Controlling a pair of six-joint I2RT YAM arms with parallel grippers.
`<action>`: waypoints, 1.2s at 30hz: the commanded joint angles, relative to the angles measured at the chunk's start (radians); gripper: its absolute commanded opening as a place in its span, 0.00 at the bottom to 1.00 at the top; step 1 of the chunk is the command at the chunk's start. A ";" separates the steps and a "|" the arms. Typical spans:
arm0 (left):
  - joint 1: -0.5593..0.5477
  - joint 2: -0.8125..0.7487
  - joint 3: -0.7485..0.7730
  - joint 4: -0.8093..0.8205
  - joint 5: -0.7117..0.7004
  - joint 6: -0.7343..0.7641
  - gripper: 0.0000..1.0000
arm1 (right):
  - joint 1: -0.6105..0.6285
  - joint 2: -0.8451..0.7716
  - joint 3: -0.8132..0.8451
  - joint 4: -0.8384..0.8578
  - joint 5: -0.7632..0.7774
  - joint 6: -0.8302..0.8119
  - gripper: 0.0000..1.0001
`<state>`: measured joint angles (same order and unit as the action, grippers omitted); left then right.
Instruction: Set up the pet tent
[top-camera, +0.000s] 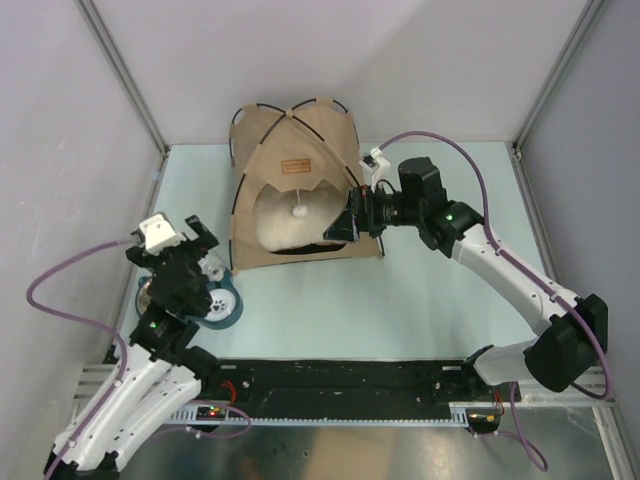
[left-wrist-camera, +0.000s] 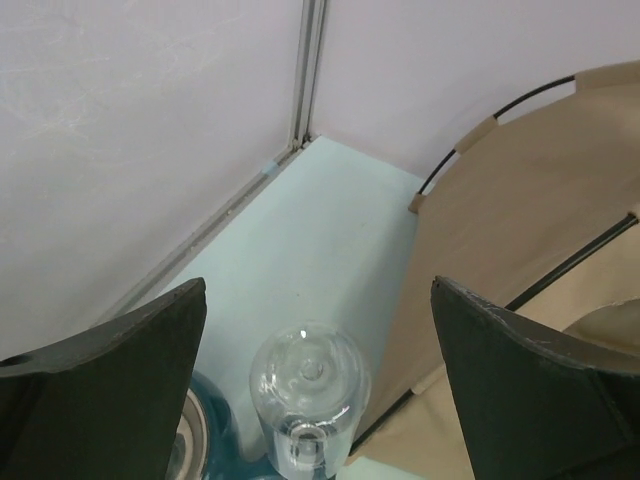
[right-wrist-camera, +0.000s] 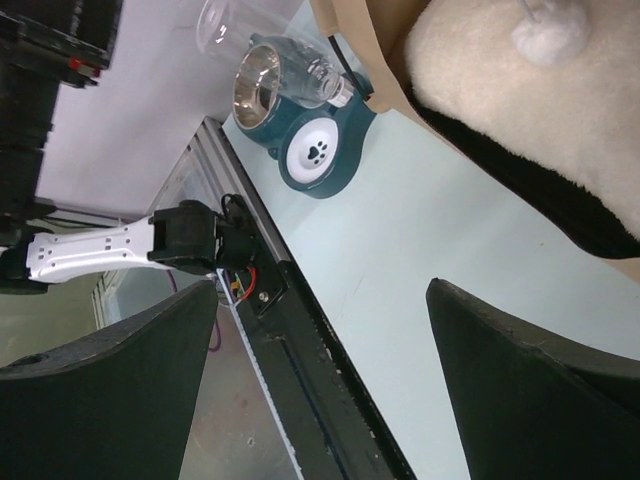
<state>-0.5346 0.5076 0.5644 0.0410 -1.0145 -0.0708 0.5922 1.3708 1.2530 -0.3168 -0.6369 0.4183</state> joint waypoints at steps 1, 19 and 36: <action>-0.005 0.010 0.168 -0.232 0.043 -0.093 0.92 | 0.013 -0.045 -0.001 0.010 0.009 0.000 0.92; 0.280 0.266 0.403 -0.708 0.457 -0.360 0.00 | 0.029 -0.068 -0.029 -0.004 0.031 -0.003 0.91; 0.337 0.340 0.364 -0.772 0.517 -0.424 0.00 | 0.022 -0.080 -0.048 -0.006 0.038 -0.007 0.91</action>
<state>-0.2047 0.8577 0.9478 -0.7059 -0.5198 -0.4564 0.6163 1.3273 1.2076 -0.3340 -0.6086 0.4179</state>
